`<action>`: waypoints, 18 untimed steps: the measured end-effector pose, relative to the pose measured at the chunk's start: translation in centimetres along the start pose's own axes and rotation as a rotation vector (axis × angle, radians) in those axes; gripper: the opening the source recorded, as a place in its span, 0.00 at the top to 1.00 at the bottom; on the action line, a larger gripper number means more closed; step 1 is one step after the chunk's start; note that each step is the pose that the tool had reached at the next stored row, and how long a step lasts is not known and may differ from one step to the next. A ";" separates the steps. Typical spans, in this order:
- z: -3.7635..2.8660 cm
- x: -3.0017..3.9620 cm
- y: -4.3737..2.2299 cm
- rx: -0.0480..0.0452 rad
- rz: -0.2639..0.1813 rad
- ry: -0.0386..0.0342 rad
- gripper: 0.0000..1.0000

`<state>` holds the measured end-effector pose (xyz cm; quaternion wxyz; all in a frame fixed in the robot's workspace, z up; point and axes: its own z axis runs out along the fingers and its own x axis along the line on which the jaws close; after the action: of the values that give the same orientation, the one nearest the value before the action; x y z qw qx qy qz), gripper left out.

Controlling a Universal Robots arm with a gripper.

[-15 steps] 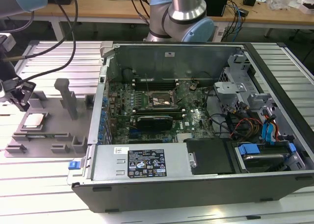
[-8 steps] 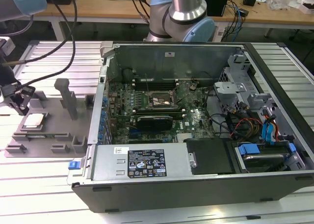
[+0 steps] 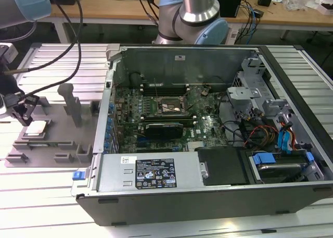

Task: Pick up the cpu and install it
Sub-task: 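Pick up the cpu and move it towards the insertion slot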

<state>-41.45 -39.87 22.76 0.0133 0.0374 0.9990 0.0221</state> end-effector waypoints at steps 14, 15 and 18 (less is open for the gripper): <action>1.43 -0.75 0.01 0.0000 0.000 0.0005 0.89; 1.44 -0.75 0.01 0.0001 0.000 0.0005 0.89; 1.44 -0.75 0.01 0.0000 0.000 0.0005 0.64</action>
<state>-40.67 -39.86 21.34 0.0130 0.0374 0.9990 0.0221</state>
